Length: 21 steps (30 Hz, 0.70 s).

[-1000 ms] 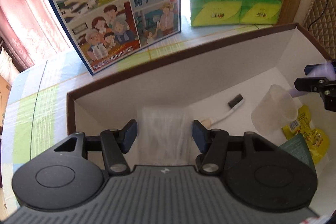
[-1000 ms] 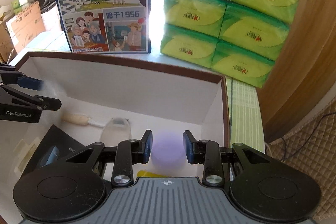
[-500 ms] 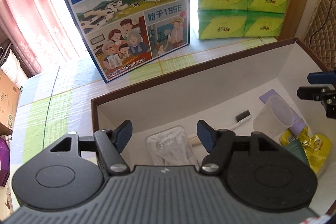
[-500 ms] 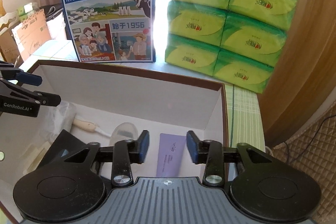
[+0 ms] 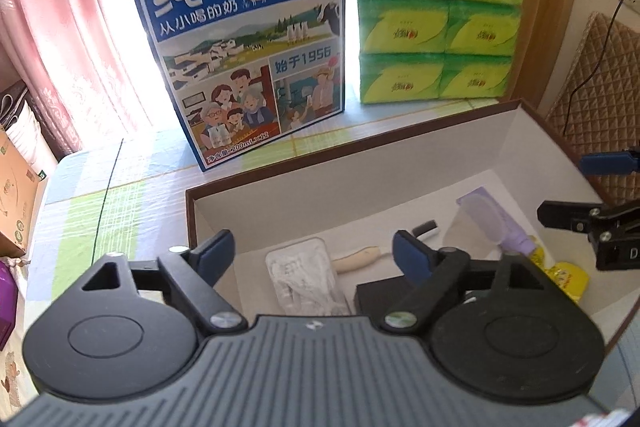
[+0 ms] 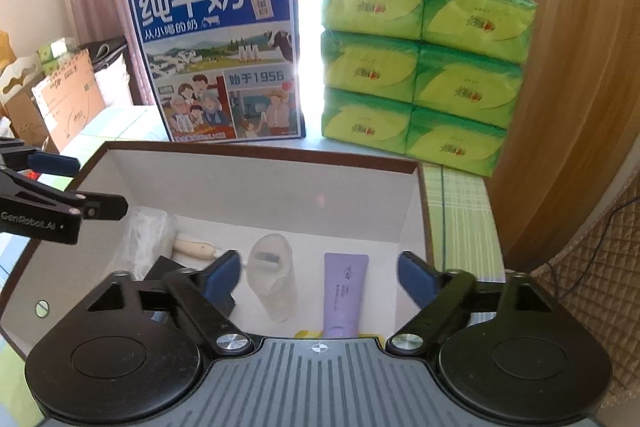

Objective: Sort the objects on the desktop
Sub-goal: 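Lower the floss box and purple tube into the box and open both tools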

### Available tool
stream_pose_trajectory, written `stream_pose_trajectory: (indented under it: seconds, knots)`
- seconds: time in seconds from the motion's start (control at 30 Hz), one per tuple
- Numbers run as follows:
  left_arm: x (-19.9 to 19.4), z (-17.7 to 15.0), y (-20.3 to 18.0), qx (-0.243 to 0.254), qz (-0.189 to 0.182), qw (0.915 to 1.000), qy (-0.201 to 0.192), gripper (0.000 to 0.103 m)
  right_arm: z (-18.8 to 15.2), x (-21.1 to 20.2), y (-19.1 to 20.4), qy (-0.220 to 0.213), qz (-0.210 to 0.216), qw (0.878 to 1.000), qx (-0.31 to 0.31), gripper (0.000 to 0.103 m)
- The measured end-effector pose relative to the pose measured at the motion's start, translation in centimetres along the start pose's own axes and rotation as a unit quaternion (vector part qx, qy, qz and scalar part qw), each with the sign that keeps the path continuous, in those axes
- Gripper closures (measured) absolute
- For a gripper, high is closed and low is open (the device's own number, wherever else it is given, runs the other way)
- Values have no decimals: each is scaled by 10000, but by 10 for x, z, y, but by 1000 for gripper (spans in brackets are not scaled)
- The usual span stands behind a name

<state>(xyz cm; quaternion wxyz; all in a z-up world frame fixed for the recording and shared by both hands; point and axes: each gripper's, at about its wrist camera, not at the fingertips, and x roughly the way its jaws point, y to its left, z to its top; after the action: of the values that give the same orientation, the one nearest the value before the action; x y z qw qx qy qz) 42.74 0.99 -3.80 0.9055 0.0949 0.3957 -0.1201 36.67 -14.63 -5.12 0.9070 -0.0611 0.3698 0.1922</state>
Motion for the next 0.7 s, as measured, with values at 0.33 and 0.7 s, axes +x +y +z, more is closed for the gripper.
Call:
stream_pose_trajectory:
  seconds: [0.33, 0.7]
  knots:
    - [-64, -17, -8, -112, -37, 9986, -520, 3, -16, -52, 8, -365, 89, 9987, 331, 2]
    - [-128, -61, 0, -495, -71, 9962, -711, 1, -49, -104, 24, -519, 94, 9967, 614, 2]
